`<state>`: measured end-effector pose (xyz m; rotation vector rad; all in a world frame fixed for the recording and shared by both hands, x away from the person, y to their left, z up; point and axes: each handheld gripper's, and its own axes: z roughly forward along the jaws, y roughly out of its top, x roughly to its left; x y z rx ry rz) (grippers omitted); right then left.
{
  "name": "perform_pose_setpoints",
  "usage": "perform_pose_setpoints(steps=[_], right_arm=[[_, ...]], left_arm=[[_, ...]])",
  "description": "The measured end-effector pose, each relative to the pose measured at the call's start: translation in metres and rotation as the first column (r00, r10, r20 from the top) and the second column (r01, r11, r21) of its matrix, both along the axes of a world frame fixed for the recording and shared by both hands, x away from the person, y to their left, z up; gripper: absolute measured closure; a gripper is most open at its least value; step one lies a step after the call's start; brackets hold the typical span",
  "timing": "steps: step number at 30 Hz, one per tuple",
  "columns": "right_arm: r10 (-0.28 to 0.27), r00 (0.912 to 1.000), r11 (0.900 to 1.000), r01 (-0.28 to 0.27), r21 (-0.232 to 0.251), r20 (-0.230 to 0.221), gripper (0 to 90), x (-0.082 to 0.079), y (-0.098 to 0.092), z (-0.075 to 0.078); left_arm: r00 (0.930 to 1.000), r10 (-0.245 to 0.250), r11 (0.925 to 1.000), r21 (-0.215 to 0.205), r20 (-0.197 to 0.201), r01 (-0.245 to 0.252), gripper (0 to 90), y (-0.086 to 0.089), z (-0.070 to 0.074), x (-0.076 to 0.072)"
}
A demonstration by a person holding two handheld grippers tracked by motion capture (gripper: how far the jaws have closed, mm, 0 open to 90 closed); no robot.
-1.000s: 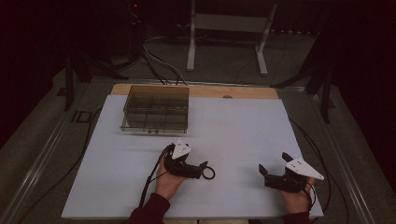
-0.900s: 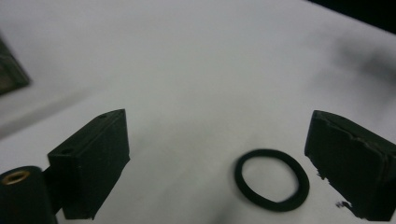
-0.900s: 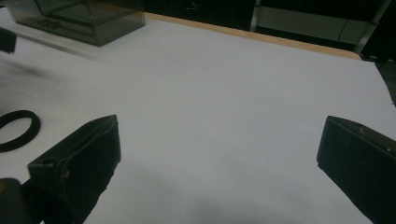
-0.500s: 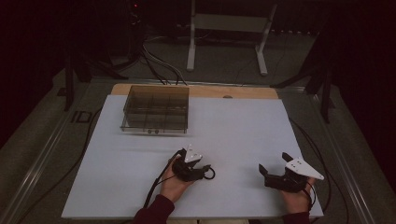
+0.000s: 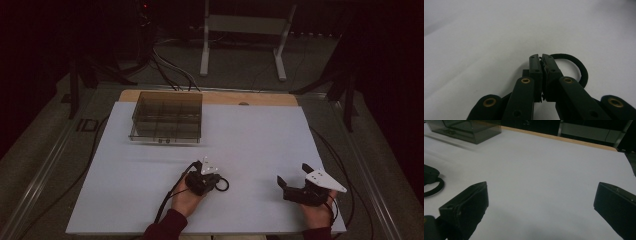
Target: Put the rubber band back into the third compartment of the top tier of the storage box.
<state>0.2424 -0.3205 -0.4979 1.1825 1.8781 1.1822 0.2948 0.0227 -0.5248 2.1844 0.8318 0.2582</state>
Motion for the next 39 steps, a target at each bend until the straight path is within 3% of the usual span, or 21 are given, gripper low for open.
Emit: perform_pose_setpoints(steps=[14, 39], right_arm=[[-0.002, 1.0000, 1.000, 0.002, -0.002, -0.004, 0.1, 0.001, 0.000, -0.001], [-0.007, 0.9999, 1.000, 0.007, -0.002, -0.013, 0.1, 0.001, 0.000, -0.001]], left_arm=[[0.9993, 0.033, 0.9992, -0.024, 0.015, -0.033, 88.4, 0.008, 0.011, 0.003], [0.9981, 0.045, 0.9983, -0.040, 0.041, -0.044, 88.4, 0.011, 0.032, 0.008]])
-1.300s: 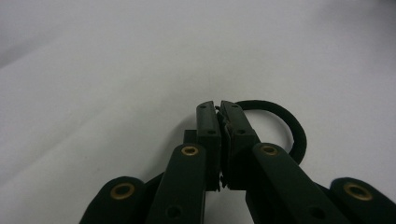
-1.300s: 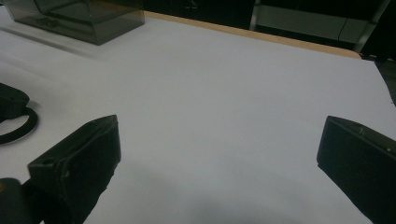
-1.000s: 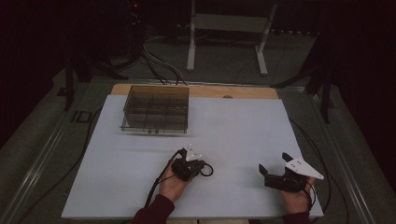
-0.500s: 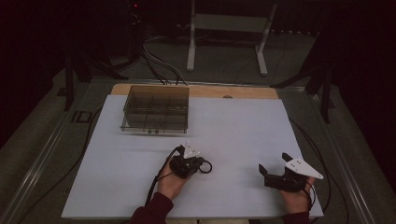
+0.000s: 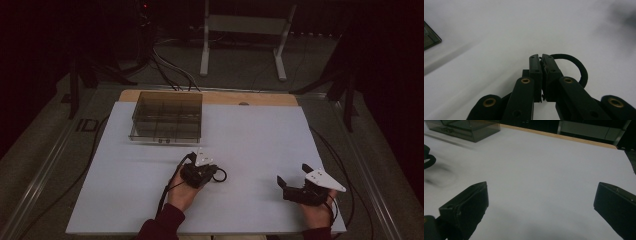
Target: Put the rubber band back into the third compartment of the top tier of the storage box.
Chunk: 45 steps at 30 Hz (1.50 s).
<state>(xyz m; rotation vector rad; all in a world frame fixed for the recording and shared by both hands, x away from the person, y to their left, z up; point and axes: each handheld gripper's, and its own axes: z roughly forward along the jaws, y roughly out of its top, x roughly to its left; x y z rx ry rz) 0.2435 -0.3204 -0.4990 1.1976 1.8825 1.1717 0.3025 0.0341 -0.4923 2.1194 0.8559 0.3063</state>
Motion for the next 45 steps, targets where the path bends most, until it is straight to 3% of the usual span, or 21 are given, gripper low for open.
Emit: perform_pose_setpoints(steps=[45], right_arm=[[0.001, 1.0000, 1.000, -0.001, -0.001, -0.006, 0.1, 0.000, 0.000, -0.001]], left_arm=[[0.9982, 0.022, 0.9995, -0.023, 0.057, -0.020, 88.3, 0.003, 0.043, 0.019]])
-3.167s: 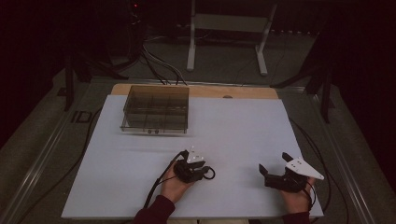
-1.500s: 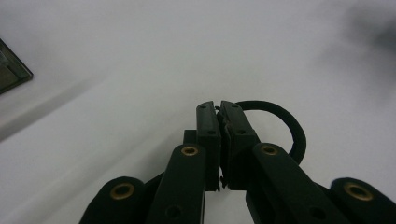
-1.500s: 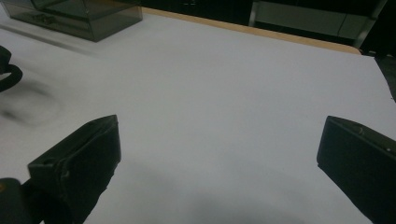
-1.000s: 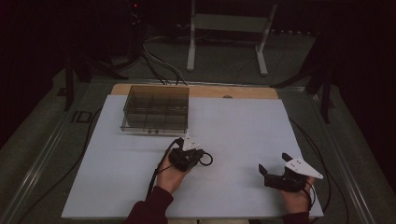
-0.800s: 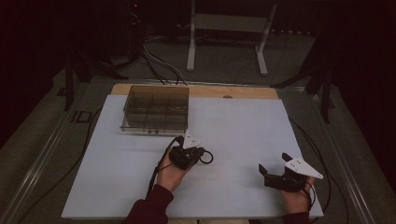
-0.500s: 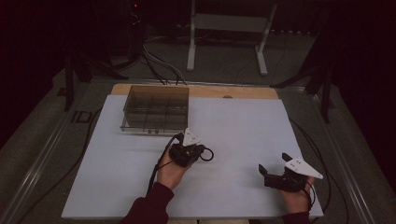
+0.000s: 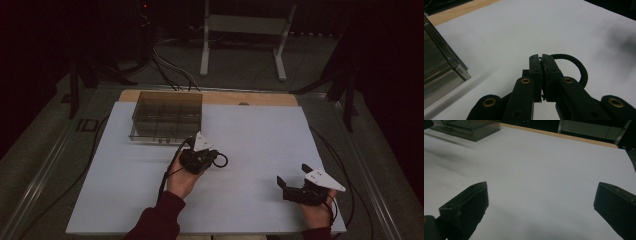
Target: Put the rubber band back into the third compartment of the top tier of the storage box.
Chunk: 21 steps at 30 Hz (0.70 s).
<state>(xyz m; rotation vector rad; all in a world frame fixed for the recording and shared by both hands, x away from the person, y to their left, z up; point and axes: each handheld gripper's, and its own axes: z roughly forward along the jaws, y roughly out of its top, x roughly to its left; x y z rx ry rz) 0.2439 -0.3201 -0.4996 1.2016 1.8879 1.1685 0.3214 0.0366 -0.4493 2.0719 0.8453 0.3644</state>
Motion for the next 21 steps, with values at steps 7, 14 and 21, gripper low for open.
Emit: perform_pose_setpoints(steps=[7, 14, 21], right_arm=[[0.000, 1.0000, 1.000, 0.000, 0.000, -0.002, 0.1, 0.000, 0.000, 0.000], [-0.001, 1.0000, 1.000, 0.001, -0.002, -0.003, 0.1, 0.000, 0.000, 0.000], [-0.002, 1.0000, 1.000, 0.002, -0.002, -0.004, 0.1, 0.000, 0.000, 0.000]], left_arm=[[0.9999, 0.011, 0.9999, -0.005, 0.008, -0.011, 88.3, 0.003, 0.007, 0.003], [0.9995, 0.027, 0.9995, -0.014, 0.018, -0.027, 88.3, 0.007, 0.014, 0.007], [0.9990, 0.037, 0.9991, -0.021, 0.024, -0.037, 88.3, 0.011, 0.019, 0.010]])
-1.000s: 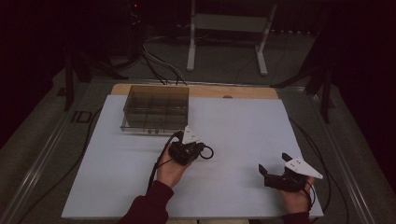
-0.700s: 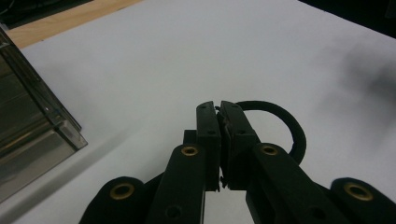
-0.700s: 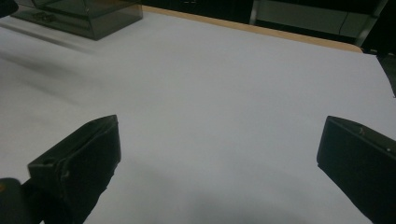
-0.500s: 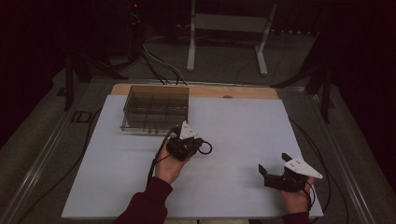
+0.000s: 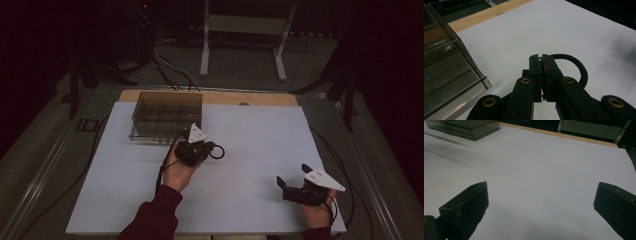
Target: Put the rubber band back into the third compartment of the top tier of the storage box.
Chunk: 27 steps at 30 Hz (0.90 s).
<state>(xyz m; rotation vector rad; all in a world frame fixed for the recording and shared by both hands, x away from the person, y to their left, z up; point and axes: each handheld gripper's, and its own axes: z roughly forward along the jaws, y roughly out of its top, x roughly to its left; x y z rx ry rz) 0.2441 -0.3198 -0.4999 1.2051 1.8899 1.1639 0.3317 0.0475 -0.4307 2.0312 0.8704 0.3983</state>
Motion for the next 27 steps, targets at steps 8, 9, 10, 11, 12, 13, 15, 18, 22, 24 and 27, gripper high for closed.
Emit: perform_pose_setpoints(steps=[8, 9, 10, 11, 12, 13, 15, 18, 22, 24, 27], right_arm=[[0.000, 1.0000, 1.000, 0.000, 0.000, 0.000, 0.1, 0.000, 0.000, 0.000], [0.000, 1.0000, 1.000, 0.000, 0.000, 0.000, 0.1, 0.000, 0.000, 0.000], [0.001, 1.0000, 1.000, -0.001, 0.000, 0.000, 0.1, 0.000, 0.000, 0.000], [0.001, 1.0000, 1.000, -0.001, 0.000, 0.000, 0.1, 0.000, 0.000, 0.000], [0.001, 1.0000, 1.000, -0.001, 0.000, 0.000, 0.1, 0.000, 0.000, 0.000], [0.001, 1.0000, 1.000, -0.001, 0.000, 0.000, 0.1, 0.000, 0.000, 0.000], [0.002, 1.0000, 1.000, -0.002, -0.001, 0.000, 0.1, 0.000, 0.000, 0.000], [0.001, 1.0000, 1.000, -0.001, 0.000, 0.000, 0.1, 0.000, 0.000, 0.000], [0.002, 1.0000, 1.000, -0.002, -0.001, 0.000, 0.1, 0.000, 0.000, 0.000], [0.002, 1.0000, 1.000, -0.002, -0.001, -0.001, 0.1, 0.000, 0.000, 0.000], [0.001, 1.0000, 1.000, -0.001, 0.000, 0.000, 0.1, 0.000, 0.000, 0.000]], left_arm=[[0.9999, 0.011, 0.9999, -0.006, 0.001, -0.011, 88.3, 0.003, 0.003, 0.004], [0.9999, 0.013, 0.9999, -0.007, 0.001, -0.013, 88.3, 0.004, 0.004, 0.004], [0.9999, 0.014, 0.9999, -0.007, 0.002, -0.014, 88.3, 0.004, 0.004, 0.005], [0.9999, 0.016, 0.9998, -0.007, 0.002, -0.016, 88.3, 0.004, 0.005, 0.005], [0.9998, 0.017, 0.9998, -0.010, 0.002, -0.017, 88.3, 0.005, 0.005, 0.005], [0.9999, 0.017, 0.9998, -0.008, 0.003, -0.017, 88.3, 0.005, 0.006, 0.006], [0.9998, 0.020, 0.9998, -0.010, 0.004, -0.020, 88.3, 0.006, 0.007, 0.006], [0.9998, 0.020, 0.9997, -0.010, 0.006, -0.020, 88.3, 0.006, 0.009, 0.008], [0.9998, 0.021, 0.9998, -0.002, 0.007, -0.021, 88.3, 0.006, 0.010, 0.009], [0.9997, 0.023, 0.9997, -0.002, 0.009, -0.023, 88.3, 0.007, 0.011, 0.009], [0.9995, 0.029, 0.9996, -0.007, 0.011, -0.029, 88.3, 0.008, 0.012, 0.010]])
